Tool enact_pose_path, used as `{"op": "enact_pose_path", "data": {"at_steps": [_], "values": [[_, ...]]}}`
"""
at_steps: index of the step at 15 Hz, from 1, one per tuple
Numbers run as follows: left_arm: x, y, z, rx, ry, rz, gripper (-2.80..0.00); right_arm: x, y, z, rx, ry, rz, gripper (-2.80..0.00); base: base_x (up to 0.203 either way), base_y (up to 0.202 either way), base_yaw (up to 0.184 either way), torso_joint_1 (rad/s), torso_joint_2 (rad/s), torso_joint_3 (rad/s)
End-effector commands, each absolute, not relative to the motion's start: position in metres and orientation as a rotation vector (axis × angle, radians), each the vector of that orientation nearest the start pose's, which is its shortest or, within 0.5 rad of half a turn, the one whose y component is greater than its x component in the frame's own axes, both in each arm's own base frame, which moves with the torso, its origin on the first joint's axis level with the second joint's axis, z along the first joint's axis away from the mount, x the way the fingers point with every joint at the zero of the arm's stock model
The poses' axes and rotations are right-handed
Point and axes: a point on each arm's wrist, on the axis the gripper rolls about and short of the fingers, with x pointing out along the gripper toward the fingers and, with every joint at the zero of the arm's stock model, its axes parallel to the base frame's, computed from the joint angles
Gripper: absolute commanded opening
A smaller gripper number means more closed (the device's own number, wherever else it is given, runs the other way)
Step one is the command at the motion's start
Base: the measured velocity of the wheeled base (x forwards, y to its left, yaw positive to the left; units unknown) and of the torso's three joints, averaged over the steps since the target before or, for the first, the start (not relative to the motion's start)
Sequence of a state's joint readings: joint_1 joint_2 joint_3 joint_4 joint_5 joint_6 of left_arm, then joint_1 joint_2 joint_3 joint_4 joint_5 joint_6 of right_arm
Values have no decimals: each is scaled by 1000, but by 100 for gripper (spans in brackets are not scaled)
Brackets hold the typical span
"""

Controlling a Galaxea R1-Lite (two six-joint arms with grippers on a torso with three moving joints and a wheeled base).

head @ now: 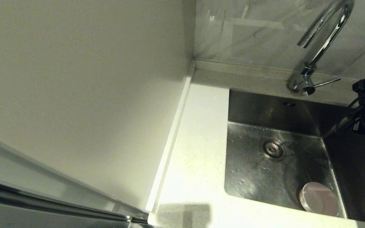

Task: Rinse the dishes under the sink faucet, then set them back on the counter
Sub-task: Put a plate back to the table from the sink

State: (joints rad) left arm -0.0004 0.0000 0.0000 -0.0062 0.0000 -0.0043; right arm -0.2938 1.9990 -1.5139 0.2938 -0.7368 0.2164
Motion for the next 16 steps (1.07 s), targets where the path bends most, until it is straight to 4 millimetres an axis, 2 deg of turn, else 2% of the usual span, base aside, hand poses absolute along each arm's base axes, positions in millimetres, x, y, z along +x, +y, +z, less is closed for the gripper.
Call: {"op": "enact_pose_path", "data": {"at_steps": [1, 5, 11, 16], "values": [[-23, 0, 75, -5, -3, 0, -280, 357, -124, 188, 6, 699, -1055, -280, 0, 0, 0, 0, 0, 0], [-23, 0, 75, -5, -3, 0, -280, 351, -126, 177, 3, 726, -1063, -280, 0, 0, 0, 0, 0, 0], [-23, 0, 75, -5, -3, 0, -280, 350, -143, 162, 13, 770, -1099, -280, 0, 0, 0, 0, 0, 0], [-23, 0, 75, -5, -5, 0, -280, 349, -142, 158, 24, 786, -1081, -280, 0, 0, 0, 0, 0, 0]]}}
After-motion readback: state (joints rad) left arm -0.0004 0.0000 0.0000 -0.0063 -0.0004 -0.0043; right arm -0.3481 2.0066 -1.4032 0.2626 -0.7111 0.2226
